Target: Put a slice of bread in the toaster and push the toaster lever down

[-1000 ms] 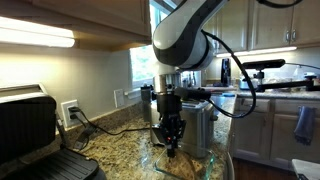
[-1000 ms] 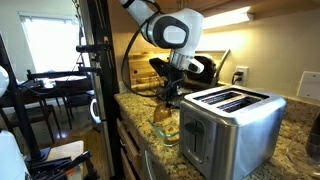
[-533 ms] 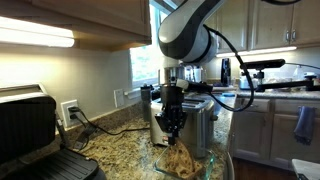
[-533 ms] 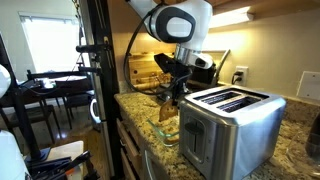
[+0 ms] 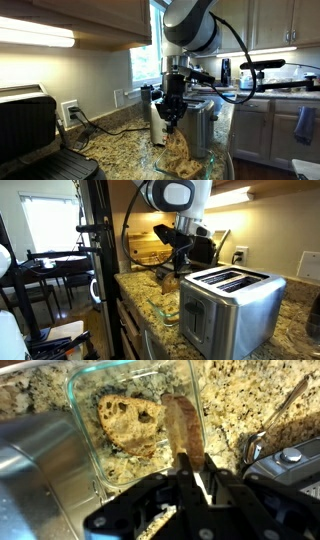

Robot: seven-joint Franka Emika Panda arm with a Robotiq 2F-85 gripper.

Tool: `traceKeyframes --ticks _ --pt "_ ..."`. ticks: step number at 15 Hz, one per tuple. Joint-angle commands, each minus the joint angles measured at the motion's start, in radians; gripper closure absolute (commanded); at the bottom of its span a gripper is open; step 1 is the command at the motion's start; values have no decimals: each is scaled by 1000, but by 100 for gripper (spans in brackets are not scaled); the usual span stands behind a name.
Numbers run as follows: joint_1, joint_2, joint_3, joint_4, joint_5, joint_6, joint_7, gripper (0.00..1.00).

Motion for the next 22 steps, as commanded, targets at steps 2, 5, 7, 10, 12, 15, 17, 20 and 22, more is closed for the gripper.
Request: traceKeyframes --ticks 2,5,7,10,12,15,17,20,22 --pt "-12 -65 -10 -39 28 34 3 95" --pt "-17 -69 -19 -28 24 43 10 95" --pt "-18 -74 -25 -27 22 57 13 95" --pt "-21 -83 -28 -28 18 73 19 95" --pt "-23 -71 -29 -12 18 79 21 95" --pt "-23 -76 -31 -8 18 88 24 95" --pt "-23 -102 -31 -28 17 97 27 95" --pt "-24 -134 -30 -41 11 98 38 95" --pt "-23 -145 -34 -36 16 82 15 95"
